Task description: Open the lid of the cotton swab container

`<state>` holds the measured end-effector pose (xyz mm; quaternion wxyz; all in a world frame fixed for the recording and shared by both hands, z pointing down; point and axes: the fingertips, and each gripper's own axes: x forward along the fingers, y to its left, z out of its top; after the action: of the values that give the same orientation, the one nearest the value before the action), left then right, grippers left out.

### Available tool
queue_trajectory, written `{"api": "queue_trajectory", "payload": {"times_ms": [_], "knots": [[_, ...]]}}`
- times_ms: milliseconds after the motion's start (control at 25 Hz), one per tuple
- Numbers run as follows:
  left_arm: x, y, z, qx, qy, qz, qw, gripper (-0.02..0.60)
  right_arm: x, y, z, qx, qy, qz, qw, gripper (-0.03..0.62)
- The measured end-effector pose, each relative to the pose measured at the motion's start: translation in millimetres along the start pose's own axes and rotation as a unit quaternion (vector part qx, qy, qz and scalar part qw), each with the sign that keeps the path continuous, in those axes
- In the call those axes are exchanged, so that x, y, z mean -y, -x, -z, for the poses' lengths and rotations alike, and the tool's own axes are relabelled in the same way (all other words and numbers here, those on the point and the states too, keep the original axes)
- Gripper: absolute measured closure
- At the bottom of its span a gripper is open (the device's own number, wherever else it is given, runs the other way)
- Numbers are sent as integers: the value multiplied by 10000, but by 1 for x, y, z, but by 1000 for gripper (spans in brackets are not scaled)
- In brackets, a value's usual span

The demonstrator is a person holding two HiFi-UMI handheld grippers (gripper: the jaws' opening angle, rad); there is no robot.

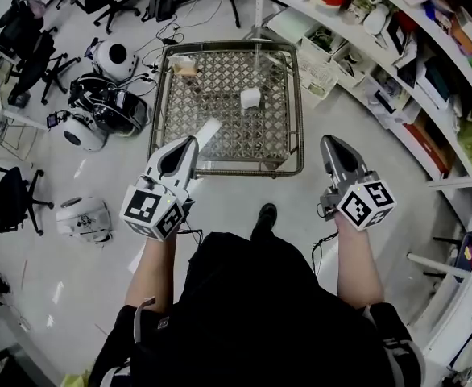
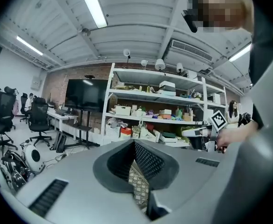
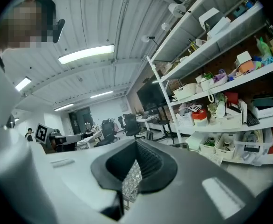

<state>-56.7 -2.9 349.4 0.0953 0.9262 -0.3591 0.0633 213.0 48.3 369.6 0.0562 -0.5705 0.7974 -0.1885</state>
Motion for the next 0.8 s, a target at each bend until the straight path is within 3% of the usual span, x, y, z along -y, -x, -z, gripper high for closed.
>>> {"api": "queue_trajectory", "payload": {"times_ms": [320,800], "knots": [[-26,-41,18,-308,-15,24,9995,578,11,-57,9,-373,-134,-272,9988,584],[-83,-93,47,-493,33,460,9977,532,11,-117,3,-486,-167,4,9987,583]]}}
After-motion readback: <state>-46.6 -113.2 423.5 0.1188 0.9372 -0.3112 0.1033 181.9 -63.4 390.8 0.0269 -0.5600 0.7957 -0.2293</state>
